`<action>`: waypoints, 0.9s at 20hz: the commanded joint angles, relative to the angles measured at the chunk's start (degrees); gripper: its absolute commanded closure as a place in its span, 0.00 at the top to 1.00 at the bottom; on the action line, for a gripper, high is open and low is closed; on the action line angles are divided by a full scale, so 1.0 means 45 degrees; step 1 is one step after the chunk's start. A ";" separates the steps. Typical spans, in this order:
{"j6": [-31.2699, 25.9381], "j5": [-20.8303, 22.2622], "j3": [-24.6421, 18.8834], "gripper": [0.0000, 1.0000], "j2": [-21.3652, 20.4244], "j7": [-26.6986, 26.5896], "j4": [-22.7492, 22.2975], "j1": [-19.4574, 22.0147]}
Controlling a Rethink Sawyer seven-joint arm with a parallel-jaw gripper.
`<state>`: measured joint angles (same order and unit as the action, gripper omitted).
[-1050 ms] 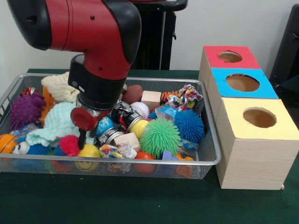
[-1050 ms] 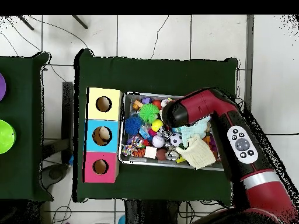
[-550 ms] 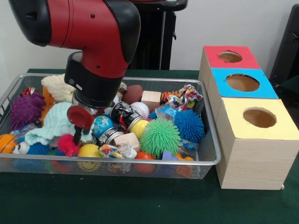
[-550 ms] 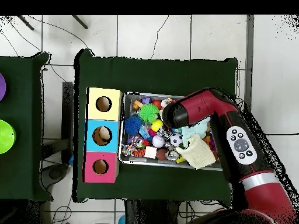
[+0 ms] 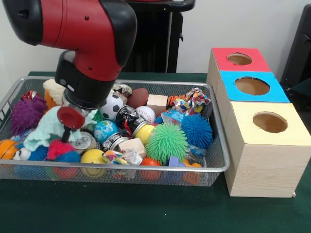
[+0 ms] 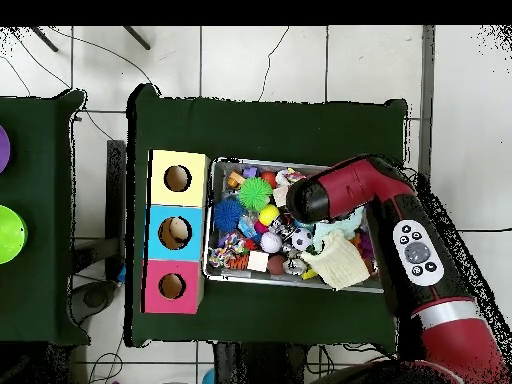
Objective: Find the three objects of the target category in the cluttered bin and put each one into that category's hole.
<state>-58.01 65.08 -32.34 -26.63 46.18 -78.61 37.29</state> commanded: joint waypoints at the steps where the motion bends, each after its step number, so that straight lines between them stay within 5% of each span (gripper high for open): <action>1: -0.1679 0.0854 0.1247 1.00 0.0325 -0.4373 0.0768 -0.0079; 9: -0.2143 0.0622 0.1671 1.00 0.1452 -0.4469 0.1223 -0.0278; 18: -0.2319 0.0166 0.1947 1.00 0.1615 -0.3960 0.1290 -0.0761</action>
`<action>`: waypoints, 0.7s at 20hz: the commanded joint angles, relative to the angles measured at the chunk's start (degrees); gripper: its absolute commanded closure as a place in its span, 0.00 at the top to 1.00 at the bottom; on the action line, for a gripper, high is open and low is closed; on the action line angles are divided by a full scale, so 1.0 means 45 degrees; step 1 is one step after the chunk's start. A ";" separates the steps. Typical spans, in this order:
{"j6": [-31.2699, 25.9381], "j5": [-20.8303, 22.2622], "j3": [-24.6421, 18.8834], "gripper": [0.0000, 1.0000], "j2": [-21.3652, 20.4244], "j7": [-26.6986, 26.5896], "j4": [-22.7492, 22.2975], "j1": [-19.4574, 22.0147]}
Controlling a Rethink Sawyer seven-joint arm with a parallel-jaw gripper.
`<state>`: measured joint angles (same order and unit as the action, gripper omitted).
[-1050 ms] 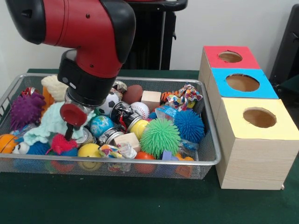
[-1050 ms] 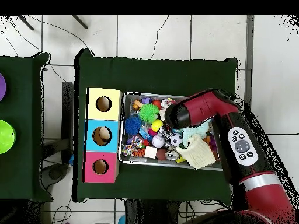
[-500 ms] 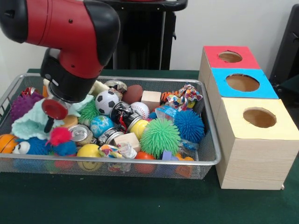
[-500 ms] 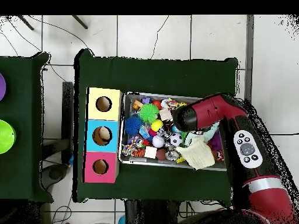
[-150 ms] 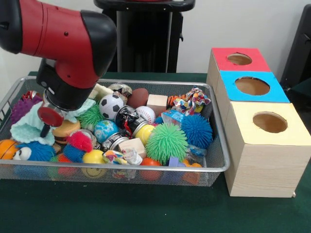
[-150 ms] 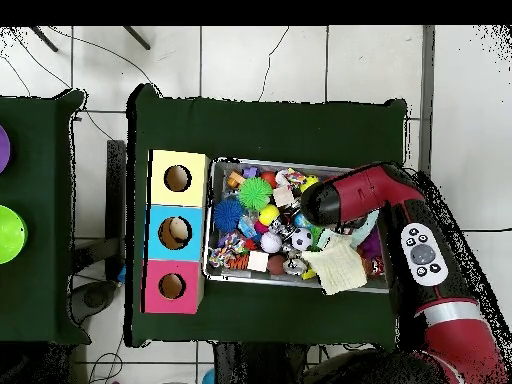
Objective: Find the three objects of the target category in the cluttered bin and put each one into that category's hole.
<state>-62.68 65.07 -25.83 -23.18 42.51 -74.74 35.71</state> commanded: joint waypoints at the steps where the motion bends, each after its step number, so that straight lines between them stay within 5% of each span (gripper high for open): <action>1: -0.1288 0.0121 0.0519 0.00 0.0846 -0.3167 0.0434 -0.0424; 14: -0.0925 -0.0227 0.0551 0.00 0.0611 -0.3042 0.0385 -0.0498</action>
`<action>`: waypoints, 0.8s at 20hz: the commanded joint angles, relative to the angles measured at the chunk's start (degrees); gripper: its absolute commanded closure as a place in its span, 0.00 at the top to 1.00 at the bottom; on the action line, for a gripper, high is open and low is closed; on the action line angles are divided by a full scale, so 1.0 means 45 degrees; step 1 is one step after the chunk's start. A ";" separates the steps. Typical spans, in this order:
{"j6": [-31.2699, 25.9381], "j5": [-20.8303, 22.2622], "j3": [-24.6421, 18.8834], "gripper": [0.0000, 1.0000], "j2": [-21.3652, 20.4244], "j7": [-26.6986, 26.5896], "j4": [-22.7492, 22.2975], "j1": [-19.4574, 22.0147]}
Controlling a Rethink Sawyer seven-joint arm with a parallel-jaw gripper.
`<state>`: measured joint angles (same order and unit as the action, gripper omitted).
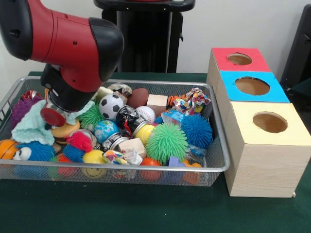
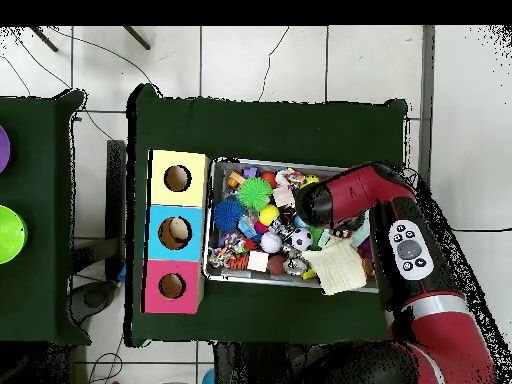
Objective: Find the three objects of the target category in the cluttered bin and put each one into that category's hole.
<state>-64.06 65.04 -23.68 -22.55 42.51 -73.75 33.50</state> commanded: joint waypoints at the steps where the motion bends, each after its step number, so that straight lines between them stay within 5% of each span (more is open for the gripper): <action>1: -0.0892 -0.0827 -0.0152 0.00 0.0315 -0.3118 -0.0004 0.0187; 8: -0.5280 -0.5853 -0.1262 0.00 -0.1525 -0.2985 -0.2007 0.0943; 11: -0.6551 -0.6780 -0.1252 0.00 -0.2030 -0.2471 -0.2331 0.0751; 16: -0.6719 -0.7639 -0.1270 0.00 -0.2697 -0.1204 -0.3138 0.0471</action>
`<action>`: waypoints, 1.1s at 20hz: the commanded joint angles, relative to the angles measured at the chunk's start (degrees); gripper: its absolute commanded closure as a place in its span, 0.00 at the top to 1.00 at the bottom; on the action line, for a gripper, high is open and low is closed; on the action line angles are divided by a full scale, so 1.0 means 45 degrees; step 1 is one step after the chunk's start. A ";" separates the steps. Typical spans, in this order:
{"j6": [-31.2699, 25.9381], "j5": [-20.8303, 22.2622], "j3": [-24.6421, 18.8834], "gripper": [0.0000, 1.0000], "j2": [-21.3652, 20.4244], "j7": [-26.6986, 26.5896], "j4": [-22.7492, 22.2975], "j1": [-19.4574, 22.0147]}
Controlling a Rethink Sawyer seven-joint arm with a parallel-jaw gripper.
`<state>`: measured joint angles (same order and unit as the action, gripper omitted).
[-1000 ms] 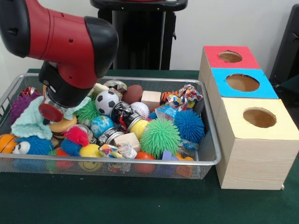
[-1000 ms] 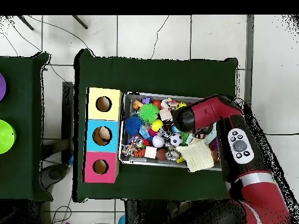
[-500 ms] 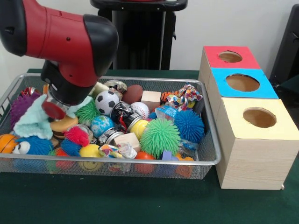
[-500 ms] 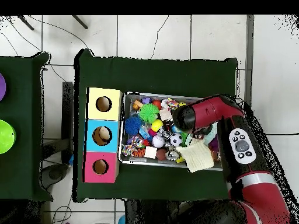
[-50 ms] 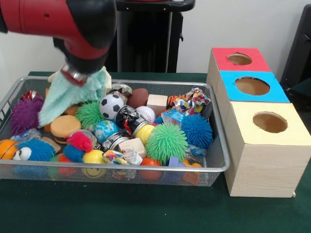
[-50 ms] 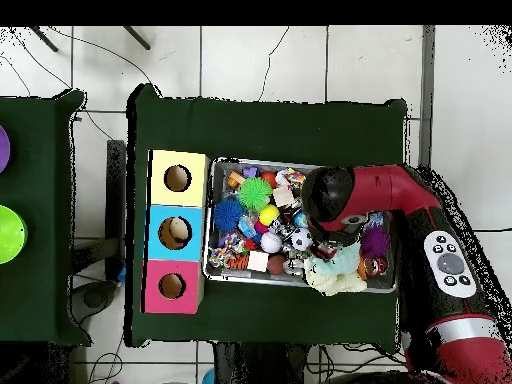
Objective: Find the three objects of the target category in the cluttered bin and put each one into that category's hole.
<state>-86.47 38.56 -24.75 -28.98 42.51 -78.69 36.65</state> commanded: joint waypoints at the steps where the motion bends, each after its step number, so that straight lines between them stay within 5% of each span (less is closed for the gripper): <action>1: -0.1690 -0.1875 -0.1036 0.00 -0.1335 -0.0968 -0.2162 -0.0292; 9: 0.0524 -0.3329 -0.1414 0.00 -0.1330 -0.0164 -0.2998 0.0019; 22: 0.1202 -0.2977 -0.1624 0.00 -0.1570 -0.1172 -0.3100 0.0609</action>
<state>-85.41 25.82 -28.21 -35.37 42.51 -88.53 37.14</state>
